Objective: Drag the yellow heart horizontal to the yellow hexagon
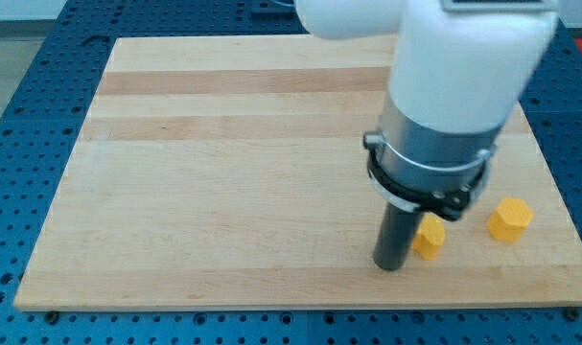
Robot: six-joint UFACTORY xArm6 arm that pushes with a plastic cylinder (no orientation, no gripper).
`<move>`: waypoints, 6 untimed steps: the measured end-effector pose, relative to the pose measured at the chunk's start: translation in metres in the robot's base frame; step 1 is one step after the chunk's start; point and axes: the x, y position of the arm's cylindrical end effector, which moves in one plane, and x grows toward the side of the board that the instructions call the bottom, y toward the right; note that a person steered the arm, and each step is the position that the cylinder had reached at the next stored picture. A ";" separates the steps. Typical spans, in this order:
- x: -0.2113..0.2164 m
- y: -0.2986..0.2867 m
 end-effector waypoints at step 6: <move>-0.027 0.053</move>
